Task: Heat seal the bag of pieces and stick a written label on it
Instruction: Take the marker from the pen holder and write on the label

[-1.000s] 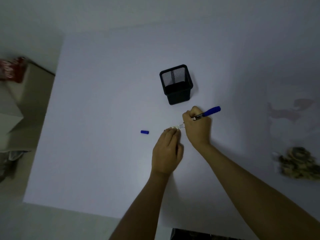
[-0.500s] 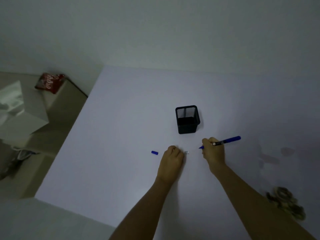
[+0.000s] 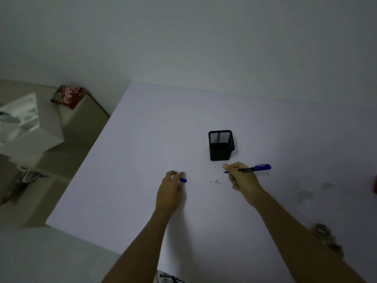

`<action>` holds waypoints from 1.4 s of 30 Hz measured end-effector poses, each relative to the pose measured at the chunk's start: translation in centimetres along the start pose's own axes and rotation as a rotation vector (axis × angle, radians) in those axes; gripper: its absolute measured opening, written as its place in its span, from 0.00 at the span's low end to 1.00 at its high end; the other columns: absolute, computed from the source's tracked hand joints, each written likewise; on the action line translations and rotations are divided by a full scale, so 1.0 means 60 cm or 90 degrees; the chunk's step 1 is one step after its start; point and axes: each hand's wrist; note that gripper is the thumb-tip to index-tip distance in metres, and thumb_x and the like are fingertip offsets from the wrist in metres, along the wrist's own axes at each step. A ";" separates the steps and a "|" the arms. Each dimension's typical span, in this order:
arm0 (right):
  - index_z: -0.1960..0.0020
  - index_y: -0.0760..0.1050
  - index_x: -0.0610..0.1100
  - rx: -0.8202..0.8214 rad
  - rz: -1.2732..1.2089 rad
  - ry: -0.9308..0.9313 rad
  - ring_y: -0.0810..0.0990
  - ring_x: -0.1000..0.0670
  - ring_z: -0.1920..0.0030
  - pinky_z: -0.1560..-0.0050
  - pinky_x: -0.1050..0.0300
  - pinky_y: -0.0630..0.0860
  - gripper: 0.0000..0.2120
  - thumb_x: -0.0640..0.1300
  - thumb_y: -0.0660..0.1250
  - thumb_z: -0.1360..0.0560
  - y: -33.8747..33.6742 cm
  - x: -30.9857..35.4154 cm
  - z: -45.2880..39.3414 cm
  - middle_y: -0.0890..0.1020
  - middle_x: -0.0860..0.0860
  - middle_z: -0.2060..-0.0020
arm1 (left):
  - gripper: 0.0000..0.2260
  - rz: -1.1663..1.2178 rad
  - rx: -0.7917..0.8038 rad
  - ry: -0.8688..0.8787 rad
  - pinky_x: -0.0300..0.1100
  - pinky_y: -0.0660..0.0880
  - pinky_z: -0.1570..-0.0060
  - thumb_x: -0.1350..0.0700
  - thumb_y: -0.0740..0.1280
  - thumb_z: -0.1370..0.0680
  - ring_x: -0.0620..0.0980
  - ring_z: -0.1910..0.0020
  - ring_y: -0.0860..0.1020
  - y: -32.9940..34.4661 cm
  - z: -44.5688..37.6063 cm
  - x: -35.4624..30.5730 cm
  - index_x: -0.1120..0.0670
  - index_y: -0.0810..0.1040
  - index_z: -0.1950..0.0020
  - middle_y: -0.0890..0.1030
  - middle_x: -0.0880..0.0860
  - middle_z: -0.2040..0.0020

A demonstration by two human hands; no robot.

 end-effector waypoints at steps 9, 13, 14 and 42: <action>0.48 0.80 0.40 0.140 -0.143 0.008 0.84 0.40 0.52 0.58 0.48 0.81 0.08 0.39 0.63 0.23 0.040 0.047 0.073 0.83 0.39 0.53 | 0.06 0.238 -0.063 -0.037 0.31 0.71 0.57 0.59 0.64 0.21 0.39 0.58 0.77 -0.052 -0.007 -0.032 0.49 0.77 0.52 0.80 0.44 0.54; 0.50 0.78 0.36 0.154 -0.197 -0.058 0.84 0.37 0.52 0.54 0.45 0.82 0.06 0.35 0.63 0.24 0.061 0.117 0.109 0.82 0.37 0.56 | 0.04 0.333 -0.127 0.054 0.28 0.74 0.57 0.56 0.64 0.21 0.41 0.55 0.78 -0.133 -0.020 -0.095 0.49 0.78 0.48 0.80 0.40 0.53; 0.50 0.77 0.35 0.167 -0.206 -0.077 0.84 0.36 0.51 0.52 0.43 0.81 0.06 0.35 0.63 0.23 0.065 0.135 0.121 0.81 0.37 0.57 | 0.04 0.337 -0.143 0.077 0.28 0.74 0.57 0.56 0.65 0.21 0.40 0.54 0.78 -0.152 -0.023 -0.109 0.49 0.77 0.48 0.79 0.38 0.53; 0.62 0.79 0.42 0.096 -0.100 -0.316 0.69 0.51 0.80 0.77 0.61 0.70 0.28 0.60 0.52 0.21 0.097 0.250 0.254 0.71 0.46 0.80 | 0.05 0.580 -0.129 0.164 0.32 0.77 0.55 0.58 0.68 0.23 0.43 0.58 0.81 -0.353 0.009 -0.225 0.54 0.83 0.50 0.84 0.47 0.57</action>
Point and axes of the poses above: each hand's wrist, its own z-axis away from the middle knuckle, its own y-axis out of the palm, x = y × z
